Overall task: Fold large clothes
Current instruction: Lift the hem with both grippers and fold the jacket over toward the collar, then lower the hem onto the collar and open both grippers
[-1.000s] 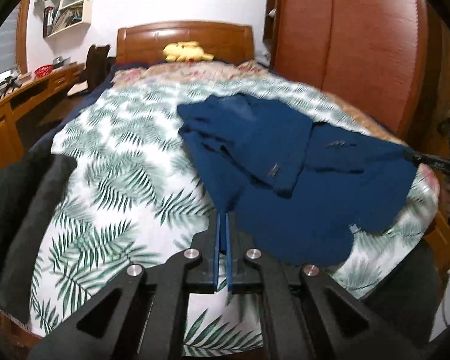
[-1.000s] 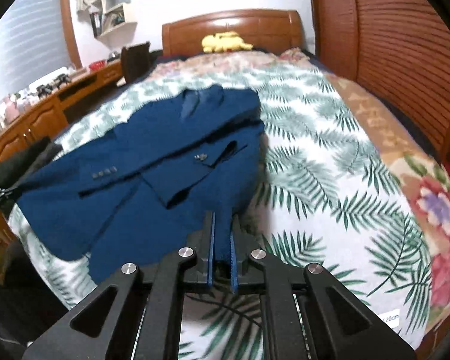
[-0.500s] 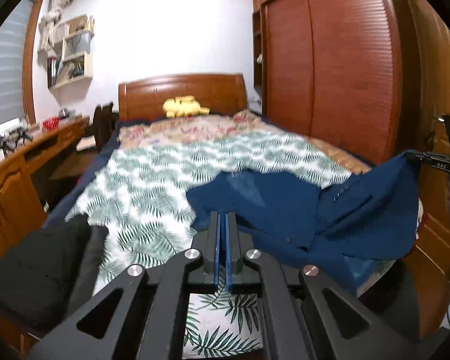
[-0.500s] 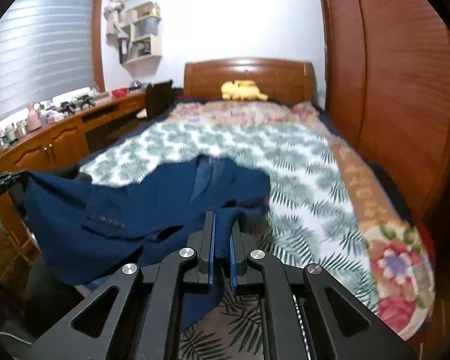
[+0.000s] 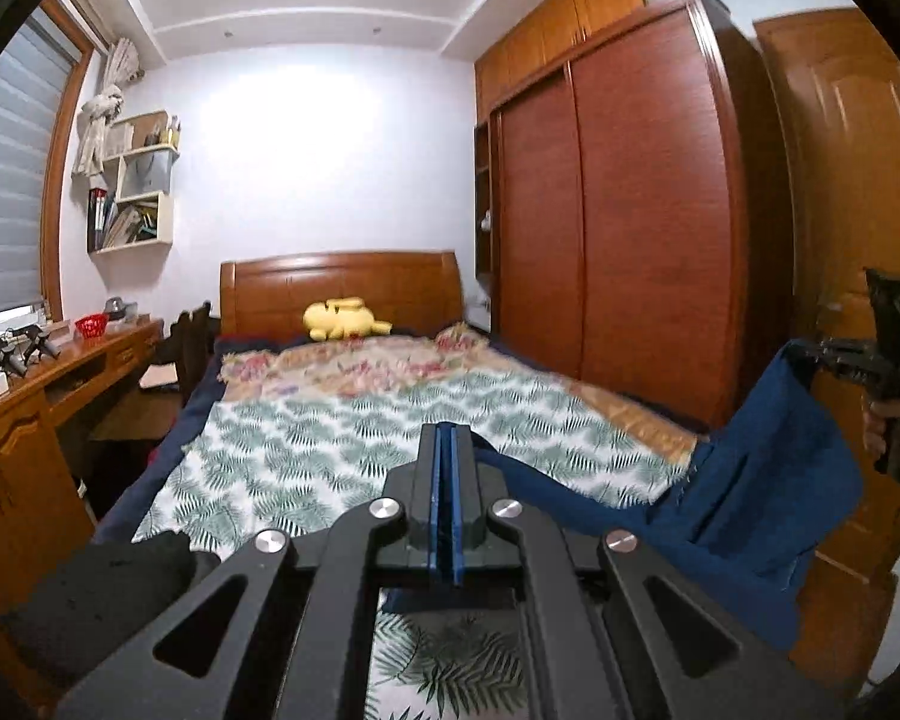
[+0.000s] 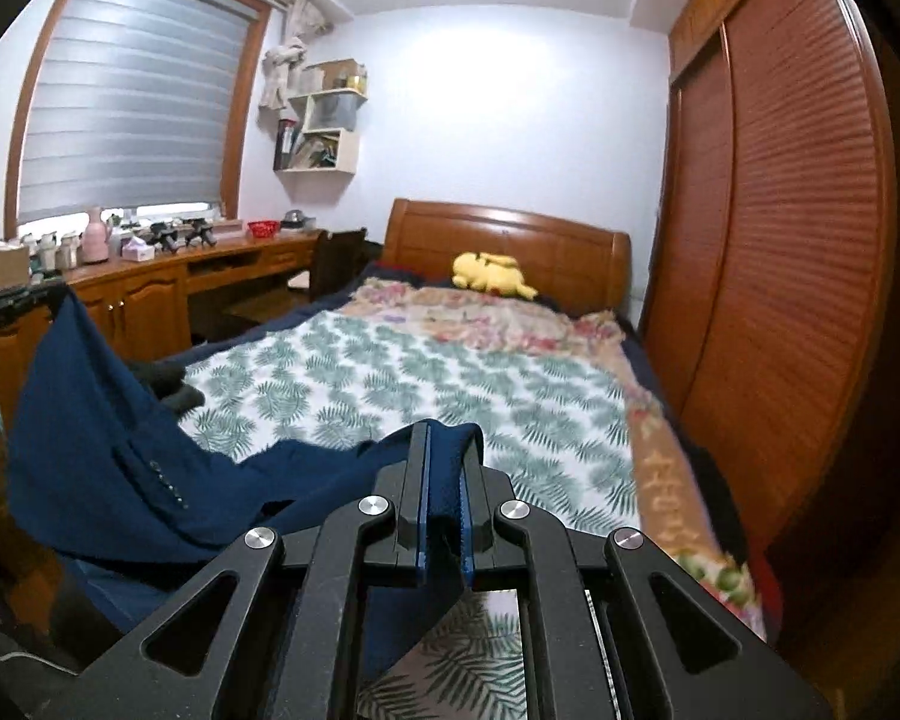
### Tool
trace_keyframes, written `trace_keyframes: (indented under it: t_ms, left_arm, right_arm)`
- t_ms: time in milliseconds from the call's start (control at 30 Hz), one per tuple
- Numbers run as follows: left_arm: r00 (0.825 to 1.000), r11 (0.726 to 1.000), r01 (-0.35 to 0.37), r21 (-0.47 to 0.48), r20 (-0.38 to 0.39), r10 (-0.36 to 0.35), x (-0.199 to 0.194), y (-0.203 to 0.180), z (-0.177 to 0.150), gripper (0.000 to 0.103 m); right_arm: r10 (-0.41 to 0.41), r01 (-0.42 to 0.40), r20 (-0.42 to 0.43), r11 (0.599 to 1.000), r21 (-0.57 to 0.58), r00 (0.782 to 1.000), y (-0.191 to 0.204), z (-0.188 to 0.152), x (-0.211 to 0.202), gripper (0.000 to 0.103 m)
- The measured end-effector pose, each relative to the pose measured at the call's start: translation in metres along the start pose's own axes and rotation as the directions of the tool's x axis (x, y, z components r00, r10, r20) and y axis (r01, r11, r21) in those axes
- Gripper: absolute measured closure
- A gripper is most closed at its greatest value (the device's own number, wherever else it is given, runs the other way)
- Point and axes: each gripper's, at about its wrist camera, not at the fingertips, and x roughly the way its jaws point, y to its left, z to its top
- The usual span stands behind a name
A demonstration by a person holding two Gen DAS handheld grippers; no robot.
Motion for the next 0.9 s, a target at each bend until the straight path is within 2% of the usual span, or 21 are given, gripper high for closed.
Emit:
trace_keyframes:
  t_ms: [133,267,333,400,500,567,600,800,900]
  left_arm:
    - [0.998,0.998,-0.055,0.001,0.022,0.055,-0.002,0.01,0.016,0.103]
    - [0.994,0.994,-0.11,0.012,-0.014,0.11,0.028,0.023,0.016,0.103]
    - [0.99,0.992,-0.127,0.013,-0.057,0.127,0.059,0.032,0.007,0.103]
    - [0.988,0.993,-0.116,0.0,-0.106,0.115,0.092,0.039,-0.006,0.103]
    - [0.978,0.994,-0.106,-0.035,-0.185,0.098,0.143,0.051,-0.029,0.103]
    - [0.969,0.992,-0.122,-0.038,-0.22,0.111,0.179,0.058,-0.045,0.103]
    - [0.967,0.991,-0.132,-0.034,-0.226,0.121,0.19,0.058,-0.049,0.103]
    - [0.962,0.988,-0.148,-0.035,-0.239,0.135,0.254,0.052,-0.083,0.103]
    - [0.965,0.989,-0.123,-0.077,-0.244,0.101,0.275,0.047,-0.112,0.103]
  right_arm:
    - [-0.017,0.017,0.032,1.0,-0.002,0.999,-0.005,0.012,-0.01,0.098]
    - [-0.034,0.035,0.016,0.999,-0.011,0.999,-0.012,0.017,0.008,0.098]
    - [-0.043,0.043,-0.017,0.999,-0.022,0.999,-0.014,0.014,0.032,0.098]
    - [-0.045,0.044,-0.062,0.999,-0.03,0.997,-0.015,0.005,0.063,0.098]
    - [-0.055,0.051,-0.148,0.998,-0.032,0.987,-0.017,-0.019,0.123,0.098]
    - [-0.054,0.05,-0.198,0.998,-0.025,0.979,-0.019,-0.036,0.163,0.098]
    - [-0.063,0.058,-0.222,0.998,-0.029,0.973,-0.019,-0.047,0.187,0.098]
    - [-0.086,0.088,-0.265,0.996,-0.003,0.96,-0.022,-0.091,0.268,0.097]
    - [-0.076,0.086,-0.303,0.996,0.022,0.95,-0.019,-0.121,0.295,0.097]
